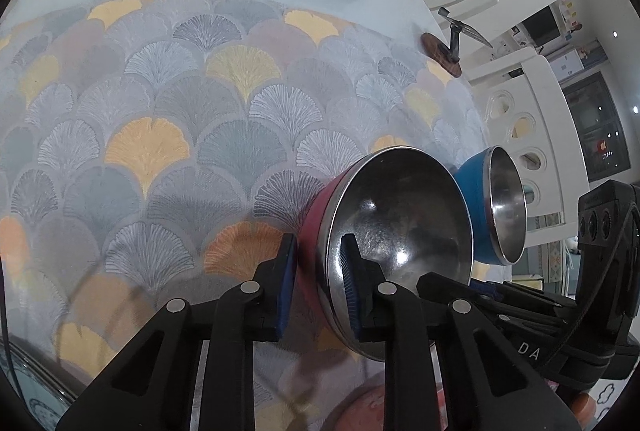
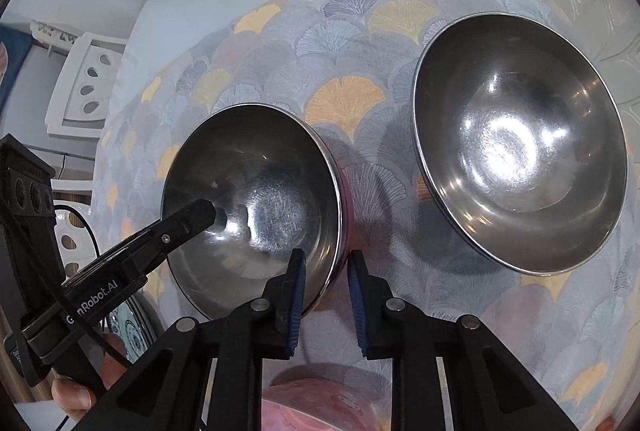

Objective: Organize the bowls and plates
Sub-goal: 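Grasp the rim of the red steel bowl with both grippers, then lift the red steel bowl and carry it over the pink bowl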

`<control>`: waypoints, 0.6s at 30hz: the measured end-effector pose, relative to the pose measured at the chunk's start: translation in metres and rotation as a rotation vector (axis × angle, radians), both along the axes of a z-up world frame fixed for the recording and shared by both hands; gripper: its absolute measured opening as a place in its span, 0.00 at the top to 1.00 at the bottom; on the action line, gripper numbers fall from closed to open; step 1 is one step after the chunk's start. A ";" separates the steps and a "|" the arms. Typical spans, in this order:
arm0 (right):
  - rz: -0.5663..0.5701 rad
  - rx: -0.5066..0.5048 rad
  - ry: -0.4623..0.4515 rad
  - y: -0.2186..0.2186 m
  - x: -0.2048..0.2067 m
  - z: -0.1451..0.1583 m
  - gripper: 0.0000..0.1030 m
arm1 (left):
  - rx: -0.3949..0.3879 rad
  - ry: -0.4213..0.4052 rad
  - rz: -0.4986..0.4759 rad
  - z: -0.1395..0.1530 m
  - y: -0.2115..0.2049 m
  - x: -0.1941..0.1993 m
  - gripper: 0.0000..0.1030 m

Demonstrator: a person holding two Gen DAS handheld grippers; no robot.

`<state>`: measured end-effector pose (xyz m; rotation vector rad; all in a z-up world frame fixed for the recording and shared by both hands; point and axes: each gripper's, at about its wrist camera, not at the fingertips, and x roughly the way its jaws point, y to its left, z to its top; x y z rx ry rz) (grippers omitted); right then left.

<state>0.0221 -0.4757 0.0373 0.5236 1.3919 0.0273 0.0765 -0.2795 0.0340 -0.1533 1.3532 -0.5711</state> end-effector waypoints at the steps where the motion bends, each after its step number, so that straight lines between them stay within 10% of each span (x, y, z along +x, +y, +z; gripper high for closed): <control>1: 0.008 -0.010 -0.002 0.001 0.000 0.000 0.80 | 0.002 0.000 0.000 0.000 0.000 0.000 0.81; 18: 0.095 -0.078 -0.096 0.020 -0.006 0.041 0.80 | -0.040 -0.089 0.035 0.047 0.018 -0.016 0.81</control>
